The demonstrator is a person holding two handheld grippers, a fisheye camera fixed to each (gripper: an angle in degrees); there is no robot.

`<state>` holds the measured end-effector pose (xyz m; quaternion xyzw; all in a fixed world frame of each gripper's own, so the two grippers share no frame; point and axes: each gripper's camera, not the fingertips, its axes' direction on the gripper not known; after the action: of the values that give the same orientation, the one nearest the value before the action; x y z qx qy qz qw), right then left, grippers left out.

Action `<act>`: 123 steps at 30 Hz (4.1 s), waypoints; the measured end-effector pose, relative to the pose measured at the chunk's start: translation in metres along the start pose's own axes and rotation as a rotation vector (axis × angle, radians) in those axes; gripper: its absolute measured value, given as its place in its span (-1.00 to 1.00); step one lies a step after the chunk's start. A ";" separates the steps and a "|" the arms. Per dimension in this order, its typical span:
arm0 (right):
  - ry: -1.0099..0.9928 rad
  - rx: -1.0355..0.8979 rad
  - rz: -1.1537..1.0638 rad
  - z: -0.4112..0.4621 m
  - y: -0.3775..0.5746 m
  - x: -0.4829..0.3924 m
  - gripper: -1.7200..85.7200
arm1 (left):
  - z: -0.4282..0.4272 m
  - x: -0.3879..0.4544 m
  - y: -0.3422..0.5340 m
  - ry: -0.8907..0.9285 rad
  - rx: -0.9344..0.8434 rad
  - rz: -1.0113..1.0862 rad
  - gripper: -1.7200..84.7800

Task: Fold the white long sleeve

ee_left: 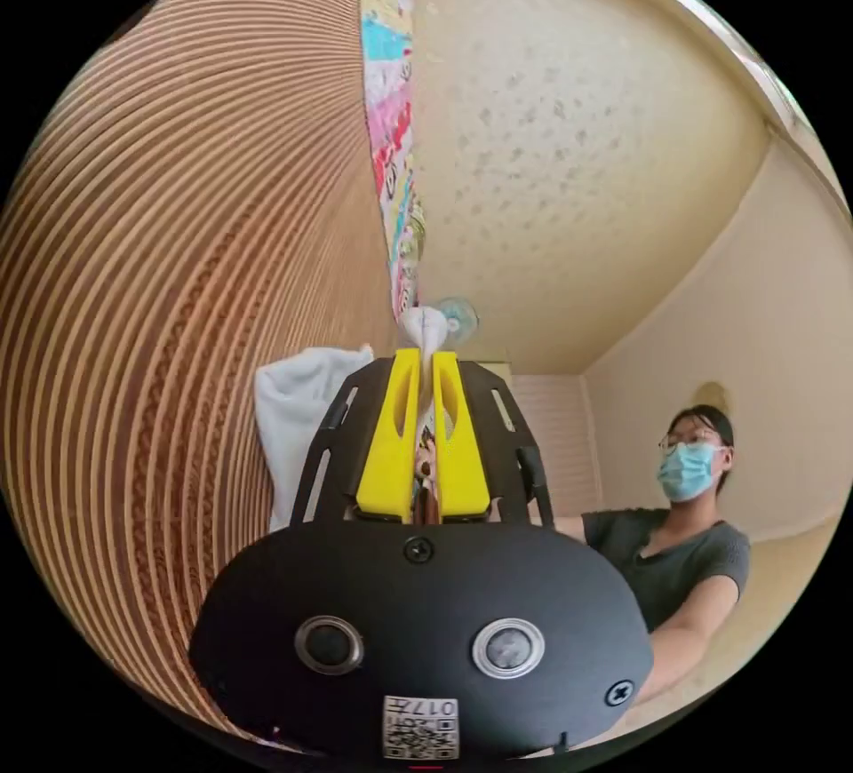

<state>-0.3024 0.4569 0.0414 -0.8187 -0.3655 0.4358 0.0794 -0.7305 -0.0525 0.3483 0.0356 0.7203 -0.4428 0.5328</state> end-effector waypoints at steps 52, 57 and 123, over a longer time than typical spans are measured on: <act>0.261 0.129 -0.135 -0.115 0.144 0.021 -0.67 | 0.393 0.002 0.420 -0.421 -0.801 0.530 -0.69; 0.146 -0.101 -0.207 -0.095 0.097 0.042 -0.51 | 0.310 0.015 0.388 -0.518 -0.508 0.470 -0.57; 1.220 -0.522 0.013 -0.017 0.371 -0.040 -0.95 | 0.217 -0.205 0.460 -0.713 -0.168 0.589 -0.94</act>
<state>-0.1066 0.1664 -0.0884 -0.9131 -0.3437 -0.2085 0.0687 -0.2425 0.1655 0.2272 0.0407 0.4849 -0.1977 0.8510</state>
